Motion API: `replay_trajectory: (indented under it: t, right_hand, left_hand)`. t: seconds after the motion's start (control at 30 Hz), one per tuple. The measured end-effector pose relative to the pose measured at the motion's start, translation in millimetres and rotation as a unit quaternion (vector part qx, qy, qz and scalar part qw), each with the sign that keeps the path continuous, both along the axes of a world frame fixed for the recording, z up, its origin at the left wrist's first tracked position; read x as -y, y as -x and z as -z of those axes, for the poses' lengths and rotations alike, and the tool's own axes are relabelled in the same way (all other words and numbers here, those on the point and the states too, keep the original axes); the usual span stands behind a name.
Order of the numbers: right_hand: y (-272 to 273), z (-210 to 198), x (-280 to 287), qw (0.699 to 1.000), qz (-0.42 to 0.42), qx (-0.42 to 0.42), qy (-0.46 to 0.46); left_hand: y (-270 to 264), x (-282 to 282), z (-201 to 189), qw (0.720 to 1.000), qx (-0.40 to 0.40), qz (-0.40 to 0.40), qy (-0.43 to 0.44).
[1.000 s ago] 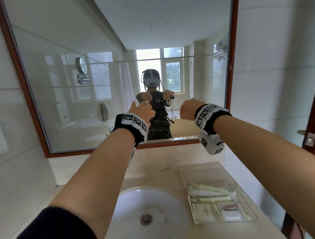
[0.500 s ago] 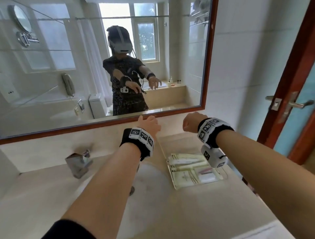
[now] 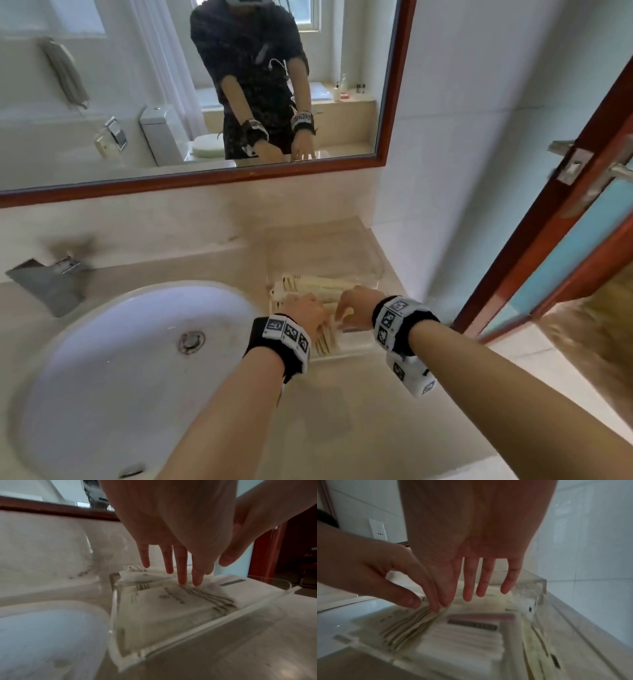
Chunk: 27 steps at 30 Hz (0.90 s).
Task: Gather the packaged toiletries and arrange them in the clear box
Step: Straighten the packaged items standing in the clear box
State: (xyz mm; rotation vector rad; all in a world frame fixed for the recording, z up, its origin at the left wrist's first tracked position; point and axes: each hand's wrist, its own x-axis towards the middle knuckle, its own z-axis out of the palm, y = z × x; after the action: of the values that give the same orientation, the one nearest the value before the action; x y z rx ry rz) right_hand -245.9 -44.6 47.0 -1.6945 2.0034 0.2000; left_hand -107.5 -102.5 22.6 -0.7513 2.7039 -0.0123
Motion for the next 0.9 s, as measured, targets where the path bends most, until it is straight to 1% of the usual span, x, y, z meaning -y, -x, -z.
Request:
replay_trajectory:
  t: [0.13, 0.2, 0.33, 0.43, 0.47, 0.53, 0.6, 0.7, 0.77, 0.9]
  right_hand:
    - [4, 20, 7, 0.999, -0.022, 0.024, -0.018]
    - [5, 25, 8, 0.999, -0.030, 0.014, -0.002]
    - [6, 33, 7, 0.998, -0.066, -0.002, 0.011]
    - [5, 35, 7, 0.996, -0.092, 0.010, 0.007]
    - [6, 33, 7, 0.996, -0.093, 0.018, -0.007]
    - [7, 37, 8, 0.993, -0.116, 0.006, -0.017]
    - [10, 39, 9, 0.990, -0.137, -0.008, -0.019]
    - [10, 37, 11, 0.990, -0.129, 0.019, -0.051]
    - [11, 36, 12, 0.992, -0.104, 0.045, -0.055]
    - [18, 33, 9, 0.993, -0.091, 0.054, -0.058]
  left_hand:
    - [8, 1, 16, 0.999, -0.009, -0.037, -0.027]
    - [11, 0, 17, 0.998, -0.017, -0.054, -0.020]
    - [9, -5, 17, 0.998, -0.027, -0.058, -0.001]
    - [5, -8, 22, 0.996, -0.054, -0.065, -0.037]
    - [4, -8, 23, 0.994, -0.069, -0.064, -0.052]
    - [3, -7, 23, 0.992, -0.089, -0.059, -0.070]
    - [2, -7, 22, 0.991, -0.090, -0.056, -0.080]
    - [-1, -7, 21, 0.989, -0.082, -0.058, -0.104]
    - [-1, -5, 22, 0.991, -0.065, -0.051, -0.107]
    - [2, -5, 20, 0.991, -0.067, -0.049, -0.105]
